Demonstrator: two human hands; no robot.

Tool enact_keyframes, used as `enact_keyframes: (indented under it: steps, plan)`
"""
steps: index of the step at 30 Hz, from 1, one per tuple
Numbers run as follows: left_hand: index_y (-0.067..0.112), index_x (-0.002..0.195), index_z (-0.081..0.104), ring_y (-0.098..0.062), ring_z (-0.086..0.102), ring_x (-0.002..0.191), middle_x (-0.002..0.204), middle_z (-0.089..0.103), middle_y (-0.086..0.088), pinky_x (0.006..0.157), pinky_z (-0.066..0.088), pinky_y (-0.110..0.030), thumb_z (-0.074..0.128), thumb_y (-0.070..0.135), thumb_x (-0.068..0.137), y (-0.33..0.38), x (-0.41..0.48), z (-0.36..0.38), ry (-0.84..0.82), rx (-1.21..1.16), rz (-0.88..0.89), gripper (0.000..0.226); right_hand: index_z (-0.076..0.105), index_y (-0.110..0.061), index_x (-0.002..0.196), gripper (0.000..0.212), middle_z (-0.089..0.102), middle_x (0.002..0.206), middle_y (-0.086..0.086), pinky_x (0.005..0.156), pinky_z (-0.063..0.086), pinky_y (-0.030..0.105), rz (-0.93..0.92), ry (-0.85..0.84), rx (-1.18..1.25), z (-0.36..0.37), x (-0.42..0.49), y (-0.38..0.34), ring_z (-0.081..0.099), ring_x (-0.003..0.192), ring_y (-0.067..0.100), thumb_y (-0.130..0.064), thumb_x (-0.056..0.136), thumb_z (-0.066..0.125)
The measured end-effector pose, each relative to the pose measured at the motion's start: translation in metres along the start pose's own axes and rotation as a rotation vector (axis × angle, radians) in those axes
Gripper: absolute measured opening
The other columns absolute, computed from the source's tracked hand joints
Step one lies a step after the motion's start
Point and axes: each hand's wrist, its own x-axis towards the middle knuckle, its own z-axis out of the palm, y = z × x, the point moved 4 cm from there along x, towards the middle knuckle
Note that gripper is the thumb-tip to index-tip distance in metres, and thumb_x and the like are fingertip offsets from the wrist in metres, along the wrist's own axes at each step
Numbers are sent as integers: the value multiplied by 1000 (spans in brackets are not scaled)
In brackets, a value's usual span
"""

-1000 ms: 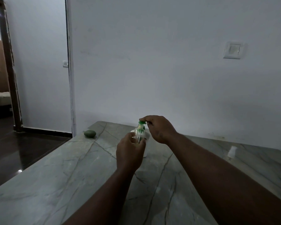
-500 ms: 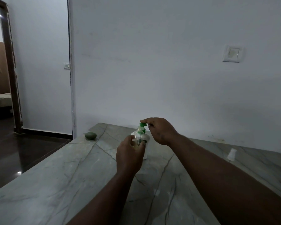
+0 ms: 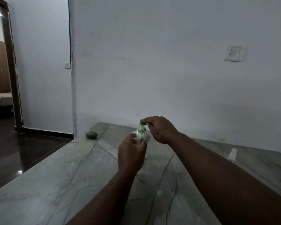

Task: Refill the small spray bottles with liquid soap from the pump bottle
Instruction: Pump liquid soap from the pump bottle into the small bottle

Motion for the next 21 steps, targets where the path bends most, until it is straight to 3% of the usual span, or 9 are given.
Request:
enact_keyframes:
  steps: [5,10,17,21]
  plan:
    - [20,112,69,-2,60,75,76,54,21,68,60,-40,74,39,90,-1,-2,-1,0,33,-18,30,68,-28,133,45,62,143,-6,113,44,42,34,-2,15,5,-3,-1,54,134,17,-11,101,42]
    - [30,100,61,-3,60,74,77,57,19,68,56,-35,74,35,91,0,-4,-4,-7,25,-24,17,67,-29,134,46,61,145,-7,113,44,42,47,-9,15,5,-6,-3,53,135,17,-11,101,41]
    - [38,98,52,-3,63,77,80,58,20,68,58,-35,74,37,92,-1,-2,-2,-8,2,-18,23,63,-29,139,44,58,149,-5,115,42,40,19,-41,-13,-4,-4,-4,51,138,17,-14,106,38]
    - [41,98,51,1,61,75,79,58,22,63,55,-28,75,38,90,-1,-1,-1,16,-5,-1,25,61,-28,142,45,56,150,-4,115,42,40,2,-44,-30,-6,-4,-5,50,139,18,-14,107,37]
